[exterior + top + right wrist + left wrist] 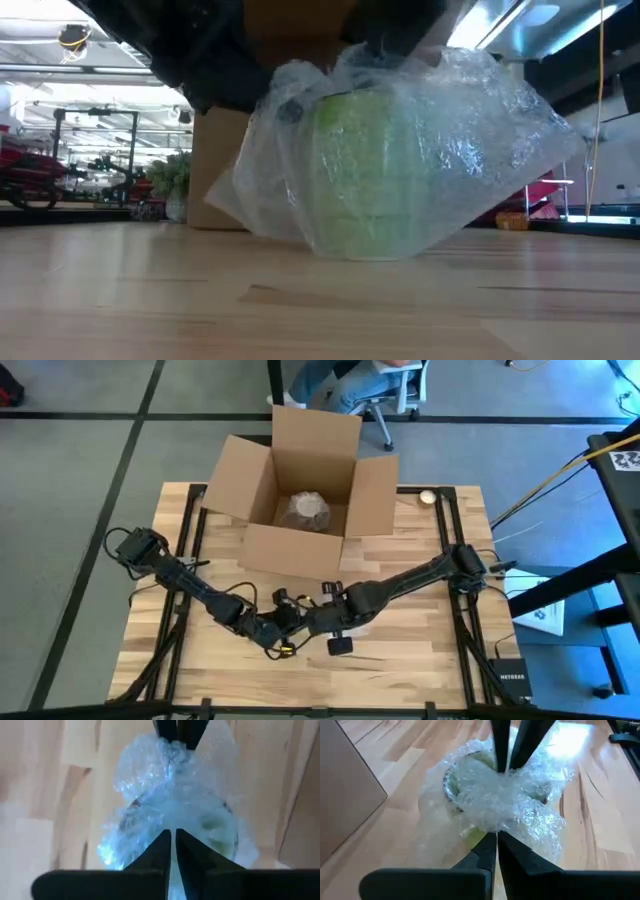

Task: Wrap mug
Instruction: Wrap the green mug with the transparent bubble wrap

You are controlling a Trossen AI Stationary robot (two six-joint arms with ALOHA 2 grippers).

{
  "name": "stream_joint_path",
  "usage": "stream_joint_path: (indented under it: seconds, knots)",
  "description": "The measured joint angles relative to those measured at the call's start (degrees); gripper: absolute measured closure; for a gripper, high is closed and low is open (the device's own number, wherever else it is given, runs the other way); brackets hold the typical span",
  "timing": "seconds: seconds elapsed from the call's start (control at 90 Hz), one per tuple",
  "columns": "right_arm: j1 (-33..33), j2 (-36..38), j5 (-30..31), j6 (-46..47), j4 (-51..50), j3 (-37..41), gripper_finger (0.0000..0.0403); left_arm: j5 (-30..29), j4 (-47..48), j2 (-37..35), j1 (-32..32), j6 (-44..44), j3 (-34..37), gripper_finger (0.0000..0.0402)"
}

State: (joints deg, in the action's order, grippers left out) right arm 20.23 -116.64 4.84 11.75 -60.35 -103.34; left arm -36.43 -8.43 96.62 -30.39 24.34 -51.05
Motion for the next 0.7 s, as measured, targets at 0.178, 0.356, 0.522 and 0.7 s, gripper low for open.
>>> stream_joint_path:
  seconds: [0.178,0.356,0.522,0.7]
  knots:
    - [0.00,1.32,2.02,1.35,-2.63,-0.38,0.0388,-0.07,-0.07,-0.04,0.02,0.37,-0.01,0.0402]
    - [0.07,5.45,1.96,5.29,-10.43,-1.86,0.0389,-0.18,-0.06,-0.09,0.02,0.54,0.00,0.0402]
    - [1.91,6.73,4.69,9.05,-15.21,0.65,0.0388,-0.19,-0.06,-0.09,0.02,0.74,-0.01,0.0402]
    - [3.56,6.49,6.58,9.56,-4.01,11.68,0.0389,-0.19,-0.35,-0.11,0.02,0.74,-0.02,0.0402]
